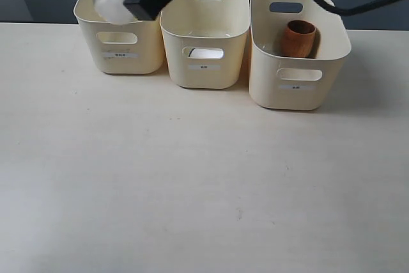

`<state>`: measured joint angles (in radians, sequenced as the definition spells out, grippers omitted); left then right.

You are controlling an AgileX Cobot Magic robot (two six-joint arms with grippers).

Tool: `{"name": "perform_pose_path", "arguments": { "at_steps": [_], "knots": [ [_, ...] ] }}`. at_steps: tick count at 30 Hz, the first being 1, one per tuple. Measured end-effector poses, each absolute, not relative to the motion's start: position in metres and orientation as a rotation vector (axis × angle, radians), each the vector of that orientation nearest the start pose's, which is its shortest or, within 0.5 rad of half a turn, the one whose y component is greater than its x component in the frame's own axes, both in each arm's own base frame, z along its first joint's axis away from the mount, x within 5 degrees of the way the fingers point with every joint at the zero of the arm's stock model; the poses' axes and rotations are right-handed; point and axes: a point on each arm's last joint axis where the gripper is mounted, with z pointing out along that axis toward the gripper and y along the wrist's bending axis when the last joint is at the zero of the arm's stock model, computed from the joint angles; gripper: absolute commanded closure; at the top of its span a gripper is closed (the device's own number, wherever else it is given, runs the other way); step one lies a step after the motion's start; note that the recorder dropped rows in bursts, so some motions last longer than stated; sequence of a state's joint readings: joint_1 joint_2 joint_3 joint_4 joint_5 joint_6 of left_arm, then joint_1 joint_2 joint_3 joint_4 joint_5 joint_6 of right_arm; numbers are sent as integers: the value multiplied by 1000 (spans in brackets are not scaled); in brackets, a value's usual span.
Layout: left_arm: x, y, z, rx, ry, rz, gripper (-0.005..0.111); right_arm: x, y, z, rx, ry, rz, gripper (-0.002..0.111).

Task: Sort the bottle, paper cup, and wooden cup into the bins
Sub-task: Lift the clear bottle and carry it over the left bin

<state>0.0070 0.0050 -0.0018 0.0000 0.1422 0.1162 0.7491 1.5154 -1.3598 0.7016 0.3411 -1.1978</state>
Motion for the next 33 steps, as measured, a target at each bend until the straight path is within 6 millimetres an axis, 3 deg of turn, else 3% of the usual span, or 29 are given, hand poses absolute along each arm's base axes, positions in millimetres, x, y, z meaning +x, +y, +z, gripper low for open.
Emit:
{"name": "perform_pose_path", "arguments": {
  "at_steps": [8,13,20,25,29,33],
  "knots": [
    [57,0,201,89,1627,95,107,245,274,392,-1148,1336,291,109],
    [57,0,201,89,1627,95,107,271,289,364,-1085,1371,214,109],
    [57,0,201,89,1627,95,107,300,320,346,-1074,1395,223,109],
    [57,0,201,89,1627,95,107,333,350,334,-1030,1398,241,109],
    [57,0,201,89,1627,95,107,362,354,318,-961,1450,261,109],
    [57,0,201,89,1627,95,107,378,353,295,-940,1498,237,109]
  ]
}}
